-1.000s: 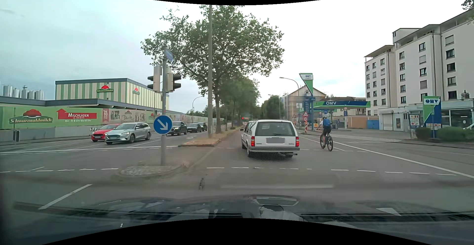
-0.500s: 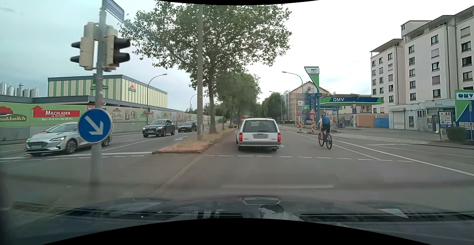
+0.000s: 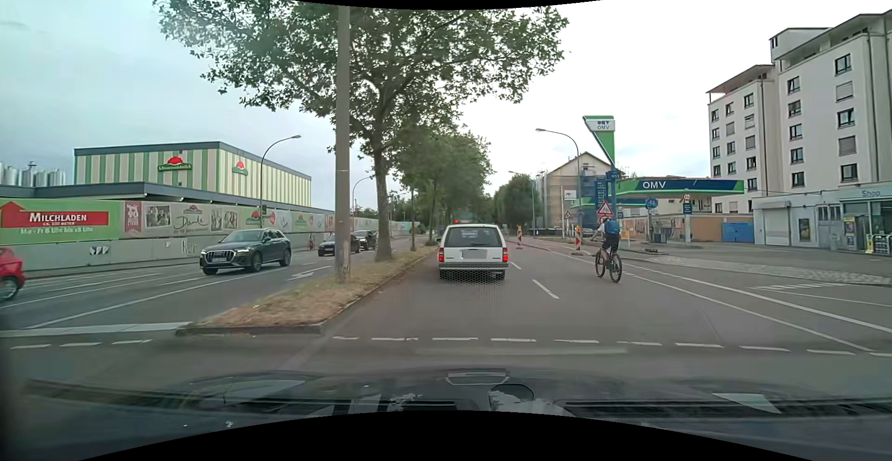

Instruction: Follow the waypoints while adhering to traffic rules and regulations

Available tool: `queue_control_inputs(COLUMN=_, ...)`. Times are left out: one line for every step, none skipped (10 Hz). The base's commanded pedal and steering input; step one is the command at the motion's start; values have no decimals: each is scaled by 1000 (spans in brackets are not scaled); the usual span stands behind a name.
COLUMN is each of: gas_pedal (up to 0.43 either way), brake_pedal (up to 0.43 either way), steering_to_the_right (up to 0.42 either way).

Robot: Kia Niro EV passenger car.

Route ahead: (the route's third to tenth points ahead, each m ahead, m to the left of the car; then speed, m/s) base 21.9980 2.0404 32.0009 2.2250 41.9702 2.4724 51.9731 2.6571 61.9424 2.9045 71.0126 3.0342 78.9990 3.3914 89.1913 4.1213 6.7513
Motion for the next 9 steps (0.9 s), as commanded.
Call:
queue_control_inputs(gas_pedal=138, brake_pedal=0, steering_to_the_right=-3)
queue_control_inputs(gas_pedal=138, brake_pedal=0, steering_to_the_right=-3)
queue_control_inputs(gas_pedal=138, brake_pedal=0, steering_to_the_right=-4)
queue_control_inputs(gas_pedal=138, brake_pedal=0, steering_to_the_right=-4)
queue_control_inputs(gas_pedal=118, brake_pedal=0, steering_to_the_right=-4)
queue_control_inputs(gas_pedal=118, brake_pedal=0, steering_to_the_right=-6)
queue_control_inputs(gas_pedal=118, brake_pedal=0, steering_to_the_right=-6)
queue_control_inputs(gas_pedal=118, brake_pedal=0, steering_to_the_right=-6)
queue_control_inputs(gas_pedal=118, brake_pedal=0, steering_to_the_right=-8)
